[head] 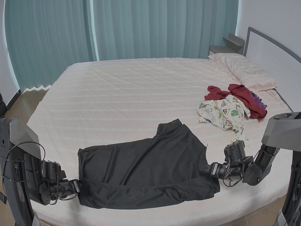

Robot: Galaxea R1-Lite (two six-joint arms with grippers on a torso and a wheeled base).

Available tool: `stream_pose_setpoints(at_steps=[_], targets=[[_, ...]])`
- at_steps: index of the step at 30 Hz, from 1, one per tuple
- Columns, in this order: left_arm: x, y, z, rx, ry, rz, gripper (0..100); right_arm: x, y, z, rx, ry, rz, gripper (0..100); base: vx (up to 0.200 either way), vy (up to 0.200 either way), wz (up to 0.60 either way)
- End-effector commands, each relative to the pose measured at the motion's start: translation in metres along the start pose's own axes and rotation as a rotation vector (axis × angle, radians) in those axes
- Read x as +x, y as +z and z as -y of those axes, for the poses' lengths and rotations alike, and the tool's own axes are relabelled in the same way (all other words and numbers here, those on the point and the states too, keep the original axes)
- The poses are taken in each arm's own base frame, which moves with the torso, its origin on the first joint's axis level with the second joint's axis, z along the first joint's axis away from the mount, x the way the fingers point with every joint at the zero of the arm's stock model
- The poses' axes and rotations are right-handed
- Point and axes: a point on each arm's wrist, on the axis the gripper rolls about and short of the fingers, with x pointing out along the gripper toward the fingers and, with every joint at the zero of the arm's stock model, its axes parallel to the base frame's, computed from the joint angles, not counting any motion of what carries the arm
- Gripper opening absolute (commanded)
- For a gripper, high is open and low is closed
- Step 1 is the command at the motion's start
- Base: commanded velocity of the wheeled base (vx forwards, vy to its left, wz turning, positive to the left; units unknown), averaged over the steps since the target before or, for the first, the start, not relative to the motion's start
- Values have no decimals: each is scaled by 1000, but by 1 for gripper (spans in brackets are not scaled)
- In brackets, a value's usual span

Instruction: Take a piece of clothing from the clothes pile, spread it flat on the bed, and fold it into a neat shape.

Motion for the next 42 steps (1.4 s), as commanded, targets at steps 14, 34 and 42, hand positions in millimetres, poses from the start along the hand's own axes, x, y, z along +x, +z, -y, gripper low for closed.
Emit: stream_pose_setpoints(at_steps=[14,34,42], targets=[[-10,3,2,-148,-18,46,0,16,1,13,-173,79,-68,100,0,0,0],[-12,1,0,-158,-15,37,0,32,-14,10,-268,122,-106,100,0,0,0],[-11,2,0,-159,-14,39,0,35,-13,14,-249,141,-55,0,0,0,0]])
